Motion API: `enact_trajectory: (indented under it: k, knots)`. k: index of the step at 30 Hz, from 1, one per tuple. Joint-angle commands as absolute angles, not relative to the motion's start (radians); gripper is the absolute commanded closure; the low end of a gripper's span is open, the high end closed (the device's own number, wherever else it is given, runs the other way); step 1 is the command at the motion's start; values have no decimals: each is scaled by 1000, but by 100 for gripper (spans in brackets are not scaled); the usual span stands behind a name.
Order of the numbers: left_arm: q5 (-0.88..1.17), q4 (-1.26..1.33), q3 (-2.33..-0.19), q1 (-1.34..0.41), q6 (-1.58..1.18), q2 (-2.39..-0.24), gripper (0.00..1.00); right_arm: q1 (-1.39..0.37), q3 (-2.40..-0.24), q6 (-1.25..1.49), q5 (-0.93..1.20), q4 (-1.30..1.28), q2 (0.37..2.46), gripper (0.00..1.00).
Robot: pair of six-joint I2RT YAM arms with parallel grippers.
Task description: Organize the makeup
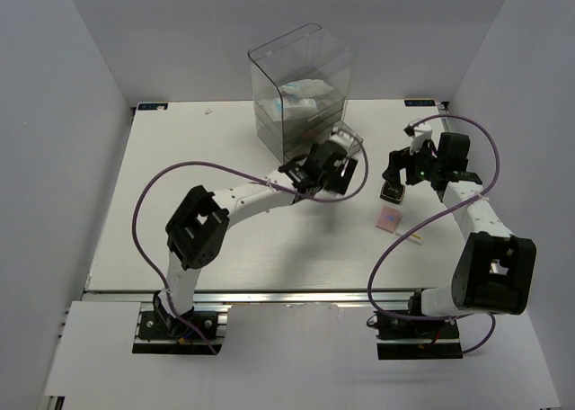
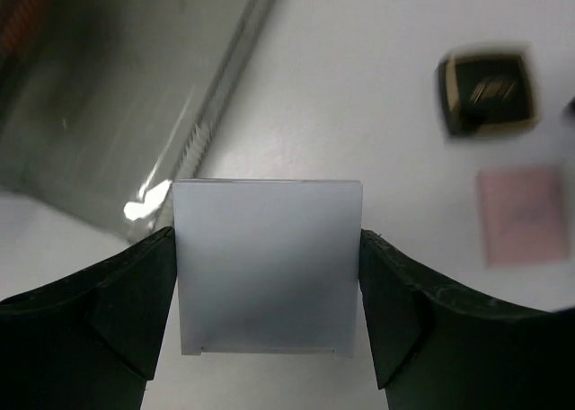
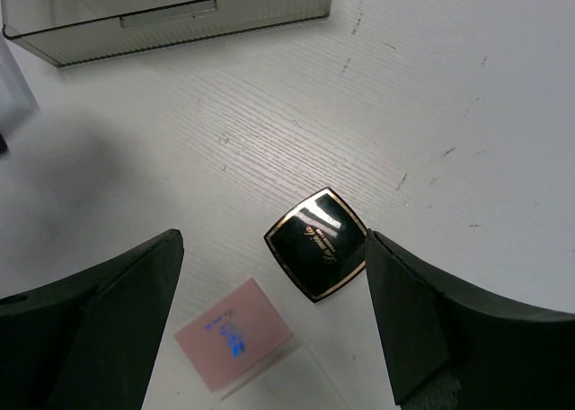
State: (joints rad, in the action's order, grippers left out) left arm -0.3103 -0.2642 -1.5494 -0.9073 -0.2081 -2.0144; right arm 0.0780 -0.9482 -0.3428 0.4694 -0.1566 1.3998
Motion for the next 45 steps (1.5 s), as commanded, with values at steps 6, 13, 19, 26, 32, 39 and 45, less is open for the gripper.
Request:
enact_trajectory:
  k: [6, 13, 19, 26, 32, 39, 45]
  knots:
    - [-241, -192, -1945, -808, -97, -2182, 89, 112, -963, -308, 454, -106, 1376, 14]
    - [-276, -55, -2056, -772, 138, -2296, 90, 123, -931, -334, 468, -103, 1341, 13]
    - [-379, 54, -2043, -773, 271, -2339, 92, 133, -916, -328, 485, -104, 1342, 13]
    - [-497, 167, -1977, -792, 344, -2367, 76, 133, -900, -350, 517, -126, 1344, 11]
    - [-526, 146, -1976, -793, 307, -2390, 40, 133, -897, -411, 529, -172, 1348, 11]
    - [-537, 137, -1980, -796, 285, -2373, 15, 133, -905, -388, 497, -195, 1370, 11]
    - [-545, 140, -1948, -796, 256, -2341, 4, 133, -931, -367, 469, -227, 1405, 11]
